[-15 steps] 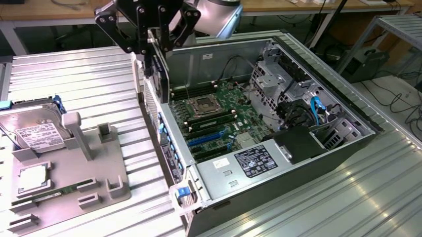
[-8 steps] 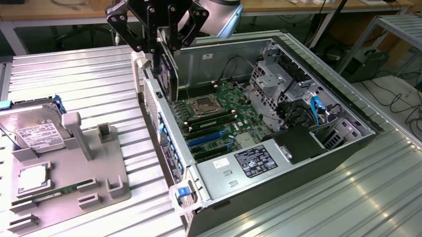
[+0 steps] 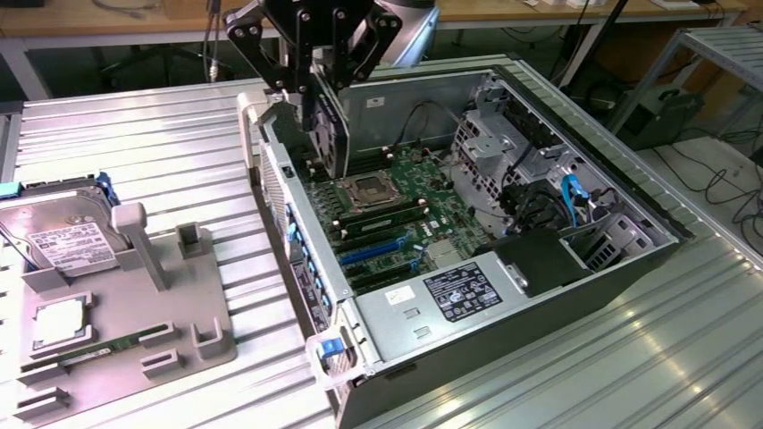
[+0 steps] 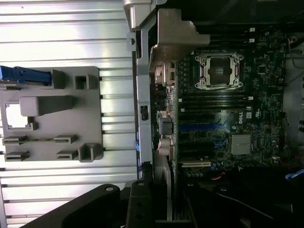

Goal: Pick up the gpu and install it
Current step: 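Pick up the gpu and move the gpu toward the slot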

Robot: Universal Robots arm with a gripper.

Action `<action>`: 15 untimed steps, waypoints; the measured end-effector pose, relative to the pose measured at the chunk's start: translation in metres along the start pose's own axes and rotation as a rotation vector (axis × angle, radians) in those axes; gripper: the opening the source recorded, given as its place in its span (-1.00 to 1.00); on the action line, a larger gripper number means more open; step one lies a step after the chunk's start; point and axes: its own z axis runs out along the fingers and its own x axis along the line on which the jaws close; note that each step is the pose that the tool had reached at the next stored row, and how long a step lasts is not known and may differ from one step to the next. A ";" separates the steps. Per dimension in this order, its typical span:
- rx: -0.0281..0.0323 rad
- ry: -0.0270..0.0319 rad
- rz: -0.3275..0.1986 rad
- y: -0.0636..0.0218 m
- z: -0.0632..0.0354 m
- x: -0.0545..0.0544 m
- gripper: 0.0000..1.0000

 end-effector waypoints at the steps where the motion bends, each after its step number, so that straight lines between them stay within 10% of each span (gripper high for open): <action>1: 0.0000 0.0000 0.000 0.0001 0.0001 -0.003 -0.44; 15: -0.0001 0.0000 0.000 0.0010 0.0007 -0.030 -0.44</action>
